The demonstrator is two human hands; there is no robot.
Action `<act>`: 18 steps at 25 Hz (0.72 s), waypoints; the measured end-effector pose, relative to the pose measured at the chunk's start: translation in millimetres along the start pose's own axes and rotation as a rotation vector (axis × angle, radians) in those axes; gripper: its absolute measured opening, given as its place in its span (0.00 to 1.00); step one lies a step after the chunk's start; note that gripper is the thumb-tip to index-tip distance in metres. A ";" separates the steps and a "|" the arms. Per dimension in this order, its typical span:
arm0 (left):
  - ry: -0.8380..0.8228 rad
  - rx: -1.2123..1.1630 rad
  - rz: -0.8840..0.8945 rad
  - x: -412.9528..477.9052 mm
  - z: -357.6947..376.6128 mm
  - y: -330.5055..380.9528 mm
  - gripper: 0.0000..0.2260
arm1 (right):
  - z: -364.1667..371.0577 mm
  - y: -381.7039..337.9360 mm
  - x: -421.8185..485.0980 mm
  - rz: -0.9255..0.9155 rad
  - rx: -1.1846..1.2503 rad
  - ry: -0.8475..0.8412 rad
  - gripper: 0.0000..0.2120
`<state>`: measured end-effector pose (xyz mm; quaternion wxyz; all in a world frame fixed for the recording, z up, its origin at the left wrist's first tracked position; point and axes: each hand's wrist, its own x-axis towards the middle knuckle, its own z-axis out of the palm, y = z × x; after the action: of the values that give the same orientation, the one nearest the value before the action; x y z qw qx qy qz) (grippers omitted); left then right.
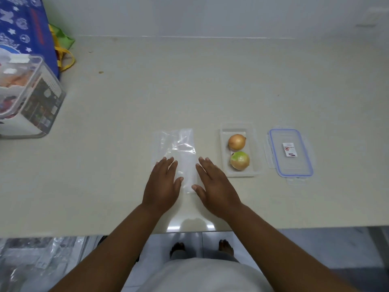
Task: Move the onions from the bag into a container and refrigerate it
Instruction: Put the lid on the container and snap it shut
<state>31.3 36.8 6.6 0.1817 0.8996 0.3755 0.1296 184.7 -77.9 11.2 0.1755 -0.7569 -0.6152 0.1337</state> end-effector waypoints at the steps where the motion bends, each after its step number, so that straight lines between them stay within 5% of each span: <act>1: 0.023 -0.064 0.005 -0.6 1.6 18.4 0.20 | -5.5 7.9 -19.9 0.029 0.017 0.042 0.28; 4: -0.021 -0.240 0.057 4.3 17.0 84.3 0.16 | -24.9 54.2 -73.3 0.193 0.059 0.155 0.23; 9: -0.331 -0.448 0.078 37.2 64.2 199.5 0.17 | -74.1 161.9 -105.9 0.547 0.099 0.305 0.18; 14: -0.452 -0.300 -0.055 96.4 120.5 285.2 0.23 | -119.0 260.2 -78.8 0.890 0.219 0.296 0.22; 18: -0.464 -0.120 -0.342 133.6 149.3 299.6 0.24 | -131.6 304.9 -54.6 0.999 0.218 0.173 0.22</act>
<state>366.2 -96.3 12.2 0.3350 0.8165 0.4616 -0.0900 498.1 -200.0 -1.9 0.2185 -0.9438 -0.1446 0.2015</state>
